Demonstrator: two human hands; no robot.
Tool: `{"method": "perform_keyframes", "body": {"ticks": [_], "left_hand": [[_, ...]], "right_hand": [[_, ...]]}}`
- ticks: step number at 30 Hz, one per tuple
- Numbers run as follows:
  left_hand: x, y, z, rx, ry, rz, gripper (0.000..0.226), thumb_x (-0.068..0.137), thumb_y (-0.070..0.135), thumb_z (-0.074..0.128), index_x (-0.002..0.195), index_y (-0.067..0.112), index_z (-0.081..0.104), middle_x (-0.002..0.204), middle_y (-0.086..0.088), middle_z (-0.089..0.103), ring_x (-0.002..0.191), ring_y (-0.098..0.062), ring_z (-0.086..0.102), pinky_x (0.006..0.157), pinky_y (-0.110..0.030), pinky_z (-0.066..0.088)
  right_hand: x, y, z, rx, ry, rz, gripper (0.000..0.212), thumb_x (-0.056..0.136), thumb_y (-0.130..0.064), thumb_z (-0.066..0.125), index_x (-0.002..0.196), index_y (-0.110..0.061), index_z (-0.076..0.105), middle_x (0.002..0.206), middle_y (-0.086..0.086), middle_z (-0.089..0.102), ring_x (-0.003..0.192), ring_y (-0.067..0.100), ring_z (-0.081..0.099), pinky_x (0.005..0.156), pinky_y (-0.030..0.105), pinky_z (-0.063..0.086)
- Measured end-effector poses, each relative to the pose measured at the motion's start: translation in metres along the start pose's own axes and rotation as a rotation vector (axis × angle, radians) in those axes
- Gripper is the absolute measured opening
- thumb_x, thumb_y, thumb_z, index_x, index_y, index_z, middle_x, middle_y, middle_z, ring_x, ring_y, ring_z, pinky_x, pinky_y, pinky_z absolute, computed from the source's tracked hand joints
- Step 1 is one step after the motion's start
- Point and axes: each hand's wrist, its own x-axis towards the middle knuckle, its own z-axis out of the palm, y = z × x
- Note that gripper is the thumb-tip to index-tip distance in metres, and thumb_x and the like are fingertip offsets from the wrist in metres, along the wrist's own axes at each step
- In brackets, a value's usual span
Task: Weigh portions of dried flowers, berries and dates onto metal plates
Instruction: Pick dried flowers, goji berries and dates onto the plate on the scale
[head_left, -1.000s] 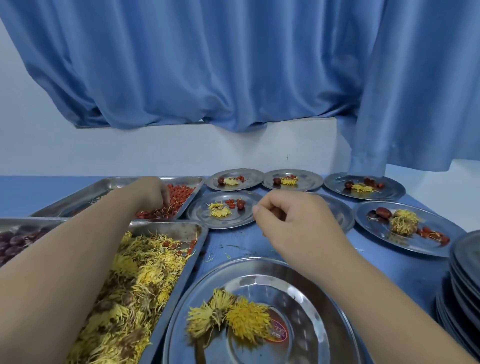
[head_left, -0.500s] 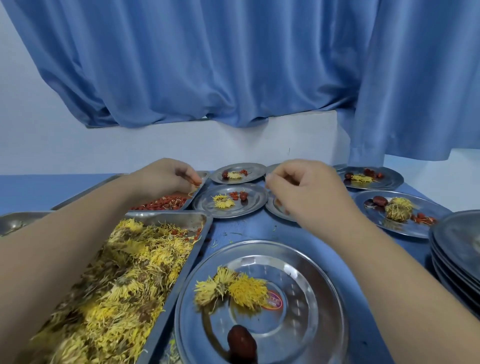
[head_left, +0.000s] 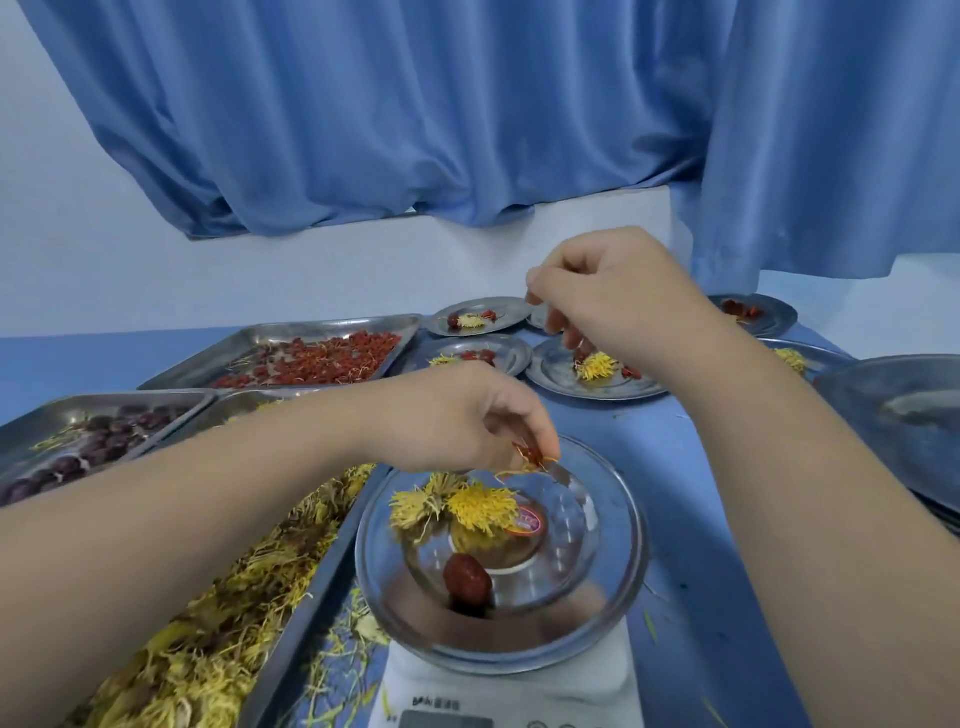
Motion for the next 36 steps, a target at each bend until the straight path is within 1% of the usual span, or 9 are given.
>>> {"method": "perform_keyframes", "body": {"ticks": [4,6,9,15,19,24,28,32,36], "left_hand": [[0.0,0.004,0.005,0.047,-0.02,-0.013,0.027,0.093,0.002,0.06,0.111,0.02,0.069,0.109,0.006,0.072,0.1,-0.003,0.067,0.088,-0.018,0.053],[0.0,0.006,0.005,0.055,0.012,-0.011,0.028,0.092,0.002,0.062,0.109,0.023,0.069,0.107,0.009,0.071,0.096,-0.005,0.067,0.081,-0.018,0.055],[0.001,0.007,0.007,0.103,0.12,-0.016,0.029,0.087,0.009,0.071,0.102,0.034,0.068,0.097,0.017,0.066,0.074,0.001,0.063,0.06,-0.014,0.051],[-0.001,0.006,0.011,0.078,0.177,-0.01,0.032,0.08,0.021,0.08,0.102,0.038,0.065,0.095,0.015,0.063,0.076,-0.006,0.067,0.065,-0.026,0.055],[-0.007,0.001,0.007,-0.005,0.169,-0.021,0.023,0.083,0.02,0.076,0.099,0.034,0.069,0.092,0.009,0.07,0.081,-0.021,0.069,0.072,-0.038,0.06],[-0.014,-0.005,0.005,0.001,0.249,-0.011,0.019,0.089,0.021,0.07,0.095,0.04,0.071,0.09,0.01,0.075,0.084,-0.011,0.072,0.086,-0.035,0.057],[-0.016,-0.004,0.011,-0.005,0.289,0.018,0.021,0.09,0.013,0.068,0.098,0.032,0.071,0.09,0.019,0.072,0.084,-0.011,0.071,0.08,-0.034,0.058],[-0.018,-0.002,0.017,-0.082,0.379,0.046,0.023,0.086,0.01,0.071,0.096,0.03,0.072,0.092,0.011,0.071,0.081,-0.012,0.069,0.076,-0.036,0.059],[-0.02,-0.004,0.021,-0.132,0.445,0.036,0.025,0.085,0.007,0.071,0.093,0.03,0.072,0.074,0.016,0.067,0.067,-0.02,0.064,0.063,-0.022,0.054]], "right_hand": [[-0.002,-0.002,-0.005,-0.101,-0.128,0.009,0.022,0.085,-0.028,0.058,0.072,-0.013,0.069,0.064,-0.001,0.07,0.045,0.008,0.058,0.046,0.021,0.046],[-0.003,-0.002,-0.011,-0.146,-0.194,0.035,0.021,0.086,-0.029,0.058,0.073,-0.015,0.068,0.063,-0.002,0.07,0.042,0.005,0.056,0.041,0.017,0.042],[-0.003,-0.001,-0.018,-0.239,-0.291,0.073,0.021,0.087,-0.03,0.058,0.077,-0.014,0.067,0.067,-0.002,0.071,0.046,0.005,0.059,0.038,0.014,0.04],[-0.004,-0.003,-0.022,-0.344,-0.493,0.195,0.019,0.088,-0.033,0.06,0.079,-0.017,0.065,0.076,0.003,0.072,0.065,0.017,0.07,0.06,0.027,0.056],[-0.005,-0.004,-0.025,-0.442,-0.577,0.265,0.024,0.088,-0.04,0.059,0.089,-0.017,0.064,0.077,0.0,0.072,0.066,0.016,0.072,0.073,0.035,0.059],[-0.008,-0.009,-0.032,-0.511,-0.597,0.328,0.033,0.088,-0.044,0.06,0.1,-0.014,0.063,0.082,0.001,0.071,0.071,0.018,0.072,0.077,0.038,0.058],[-0.013,-0.016,-0.035,-0.54,-0.611,0.347,0.037,0.091,-0.044,0.057,0.111,-0.013,0.06,0.089,0.004,0.07,0.078,0.02,0.071,0.081,0.041,0.057],[-0.018,-0.027,-0.039,-0.58,-0.596,0.342,0.037,0.091,-0.043,0.057,0.111,-0.013,0.06,0.093,0.006,0.07,0.081,0.023,0.071,0.083,0.042,0.056],[-0.027,-0.048,-0.043,-0.619,-0.548,0.285,0.036,0.09,-0.045,0.057,0.105,-0.013,0.062,0.088,0.002,0.07,0.078,0.022,0.072,0.081,0.043,0.058]]}}
